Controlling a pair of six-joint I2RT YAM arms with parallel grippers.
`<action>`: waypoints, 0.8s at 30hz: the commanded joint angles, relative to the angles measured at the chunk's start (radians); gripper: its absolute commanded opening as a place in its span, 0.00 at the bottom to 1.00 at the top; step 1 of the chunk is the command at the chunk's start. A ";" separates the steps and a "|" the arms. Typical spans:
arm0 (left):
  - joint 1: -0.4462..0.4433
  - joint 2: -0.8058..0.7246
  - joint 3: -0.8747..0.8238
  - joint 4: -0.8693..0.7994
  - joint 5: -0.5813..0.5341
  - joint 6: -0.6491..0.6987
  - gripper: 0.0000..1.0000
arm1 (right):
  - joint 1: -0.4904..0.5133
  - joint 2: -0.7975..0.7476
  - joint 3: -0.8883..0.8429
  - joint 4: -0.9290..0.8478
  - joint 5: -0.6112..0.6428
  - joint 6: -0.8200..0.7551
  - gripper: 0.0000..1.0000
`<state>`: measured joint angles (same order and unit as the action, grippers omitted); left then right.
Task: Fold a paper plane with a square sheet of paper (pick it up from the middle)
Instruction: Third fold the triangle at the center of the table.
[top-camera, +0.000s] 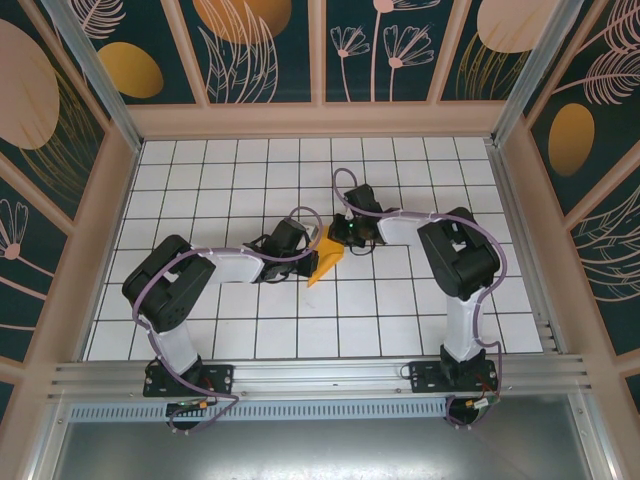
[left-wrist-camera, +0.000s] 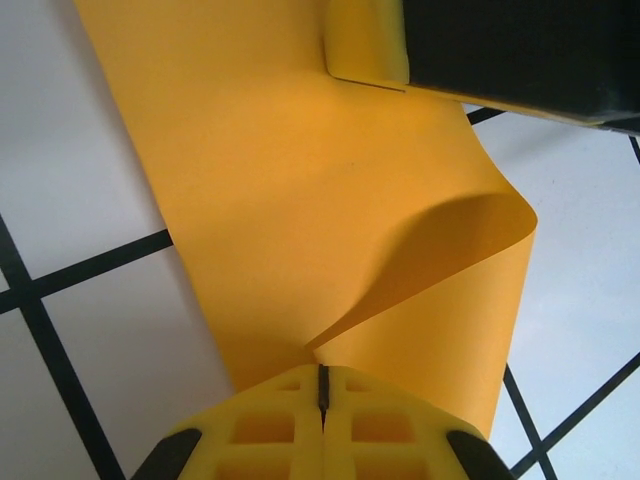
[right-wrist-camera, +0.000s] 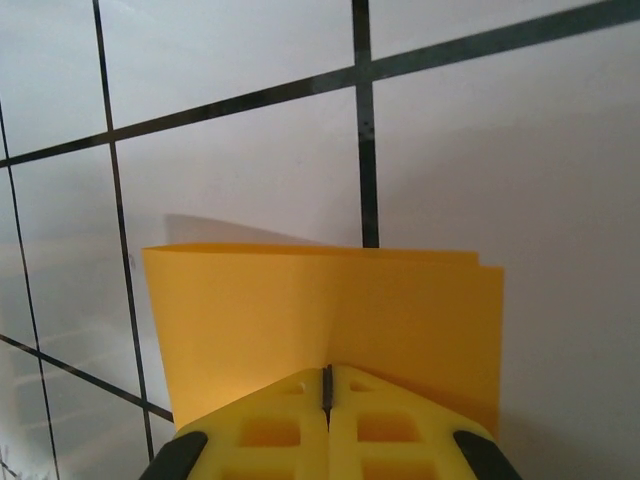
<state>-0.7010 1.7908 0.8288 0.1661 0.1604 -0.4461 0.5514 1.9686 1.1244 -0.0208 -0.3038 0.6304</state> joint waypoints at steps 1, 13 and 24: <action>0.007 0.017 0.028 -0.052 0.001 0.024 0.08 | 0.002 0.039 0.004 -0.105 0.040 -0.064 0.03; 0.007 0.001 0.037 -0.069 -0.032 0.020 0.07 | 0.004 0.054 -0.012 -0.087 0.033 -0.063 0.04; 0.007 -0.002 0.021 -0.058 -0.034 0.008 0.08 | 0.006 0.055 -0.015 -0.090 0.040 -0.058 0.04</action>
<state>-0.7010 1.7908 0.8536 0.1192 0.1417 -0.4393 0.5514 1.9705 1.1255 -0.0254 -0.3042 0.5819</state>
